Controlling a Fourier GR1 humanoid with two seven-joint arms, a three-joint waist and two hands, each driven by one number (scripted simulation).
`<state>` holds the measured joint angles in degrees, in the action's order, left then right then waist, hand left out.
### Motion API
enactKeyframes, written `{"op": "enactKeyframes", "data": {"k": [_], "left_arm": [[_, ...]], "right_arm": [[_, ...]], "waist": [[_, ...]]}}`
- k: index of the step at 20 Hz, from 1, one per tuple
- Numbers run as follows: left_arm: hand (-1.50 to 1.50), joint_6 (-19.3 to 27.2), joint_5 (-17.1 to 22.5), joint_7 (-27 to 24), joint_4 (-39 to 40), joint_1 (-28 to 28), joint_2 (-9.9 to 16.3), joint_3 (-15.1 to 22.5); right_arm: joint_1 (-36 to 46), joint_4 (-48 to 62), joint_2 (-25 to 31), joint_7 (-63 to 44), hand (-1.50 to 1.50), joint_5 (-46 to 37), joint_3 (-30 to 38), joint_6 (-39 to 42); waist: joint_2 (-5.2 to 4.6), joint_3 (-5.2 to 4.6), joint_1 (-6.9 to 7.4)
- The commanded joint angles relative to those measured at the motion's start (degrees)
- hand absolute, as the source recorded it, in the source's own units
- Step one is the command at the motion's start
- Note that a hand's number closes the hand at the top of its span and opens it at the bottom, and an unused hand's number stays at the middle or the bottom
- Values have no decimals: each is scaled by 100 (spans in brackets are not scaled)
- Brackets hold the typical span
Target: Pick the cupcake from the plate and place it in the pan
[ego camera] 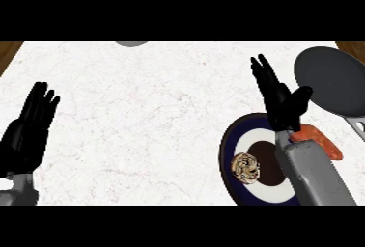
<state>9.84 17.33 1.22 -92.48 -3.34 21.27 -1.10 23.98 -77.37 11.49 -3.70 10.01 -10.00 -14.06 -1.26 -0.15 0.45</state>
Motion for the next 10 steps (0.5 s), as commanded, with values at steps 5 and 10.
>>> {"op": "enactKeyframes", "data": {"k": [5,10], "left_arm": [[0,534,5,412,682,819,-848,265],[0,507,81,415,805,1180,-1130,462]], "right_arm": [[-1711,-1143,-453,106,150,521,109,-229],[-2712,-1483,-66,729,-150,-1717,-724,-1675]], "waist": [[172,12,-265],[256,-25,-450]]}}
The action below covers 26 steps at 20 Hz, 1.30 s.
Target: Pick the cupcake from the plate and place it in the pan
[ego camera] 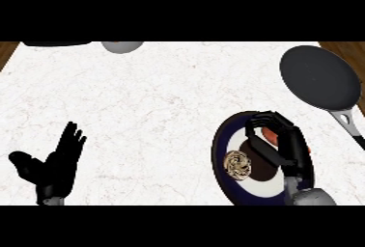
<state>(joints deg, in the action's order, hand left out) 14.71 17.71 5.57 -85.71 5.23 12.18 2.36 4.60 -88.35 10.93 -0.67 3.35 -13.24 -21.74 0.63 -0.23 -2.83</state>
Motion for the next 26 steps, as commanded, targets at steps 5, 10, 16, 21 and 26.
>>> {"op": "enactKeyframes", "data": {"k": [5,10,16,21,26], "left_arm": [[0,28,93,92,100,254,-174,34],[0,172,-156,-33,59,261,-528,415],[0,69,-193,-12,176,70,-442,368],[0,11,-148,117,328,-303,-400,294],[0,110,-198,229,127,-140,-499,421]], "right_arm": [[-2580,-1435,-390,632,-150,-2221,-1477,-2072],[-3329,-2201,-197,-764,-150,-3894,-1878,-2672],[-2534,-2815,-750,-3317,-150,-5769,-1395,-1270],[-1653,-2722,-343,-4603,-150,-5616,-926,695],[-1081,-2636,80,-5631,-150,-5118,-897,2570]], "waist": [[33,-2,-97],[-33,-2,132],[-83,-1,293],[-121,-4,365],[-101,6,445]]}}
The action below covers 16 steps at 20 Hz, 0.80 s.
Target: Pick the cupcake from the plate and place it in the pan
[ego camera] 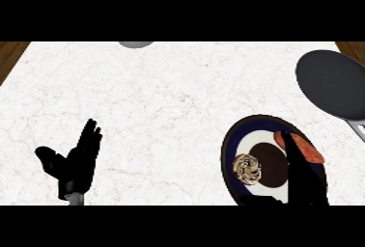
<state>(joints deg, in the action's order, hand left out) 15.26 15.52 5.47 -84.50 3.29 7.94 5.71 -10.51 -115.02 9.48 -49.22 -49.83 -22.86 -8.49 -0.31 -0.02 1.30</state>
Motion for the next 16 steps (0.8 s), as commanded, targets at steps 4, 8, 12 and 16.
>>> {"op": "enactKeyframes", "data": {"k": [4,8,12,16], "left_arm": [[0,-142,32,54,-29,398,-14,94],[0,20,-40,260,-135,183,6,-31],[0,-155,-27,-170,573,-54,-90,-128],[0,-11,-48,257,-94,166,-106,35]], "right_arm": [[1622,615,30,-1406,-150,651,450,2158],[2267,1368,-153,-1302,-150,731,633,2290],[2080,1418,-242,-1625,-150,1340,538,3022],[1852,1468,-88,-1617,-150,1777,641,3435]], "waist": [[9,-4,38],[26,2,-49],[10,-6,-104],[35,0,-108]]}}
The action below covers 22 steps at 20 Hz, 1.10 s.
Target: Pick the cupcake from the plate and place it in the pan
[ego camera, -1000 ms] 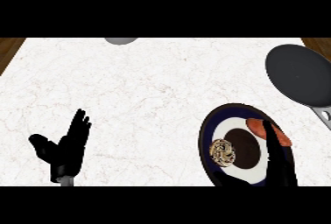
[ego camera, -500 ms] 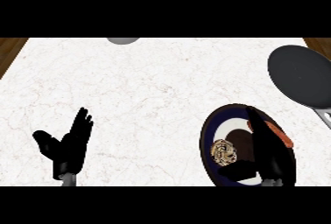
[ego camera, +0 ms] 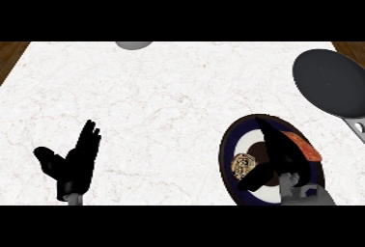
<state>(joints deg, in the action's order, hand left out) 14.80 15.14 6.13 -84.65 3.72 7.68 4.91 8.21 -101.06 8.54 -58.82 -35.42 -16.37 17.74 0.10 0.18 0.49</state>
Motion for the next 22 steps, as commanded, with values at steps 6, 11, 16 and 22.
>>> {"op": "enactKeyframes", "data": {"k": [6,11,16,22], "left_arm": [[0,-134,3,-10,-93,406,-81,-4],[0,-72,-126,184,78,121,-131,-101],[0,-103,-78,310,-46,106,-156,-189],[0,-210,-219,35,669,-369,-198,-360]], "right_arm": [[32,-234,-149,-780,-150,228,7,736],[-391,130,-351,99,-150,-385,-194,18],[-484,353,-333,473,-150,-745,-77,-260],[-185,965,-390,728,-150,-607,274,-77]], "waist": [[-1,-20,-34],[-7,-18,-45],[-8,-17,-42],[-15,-18,-53]]}}
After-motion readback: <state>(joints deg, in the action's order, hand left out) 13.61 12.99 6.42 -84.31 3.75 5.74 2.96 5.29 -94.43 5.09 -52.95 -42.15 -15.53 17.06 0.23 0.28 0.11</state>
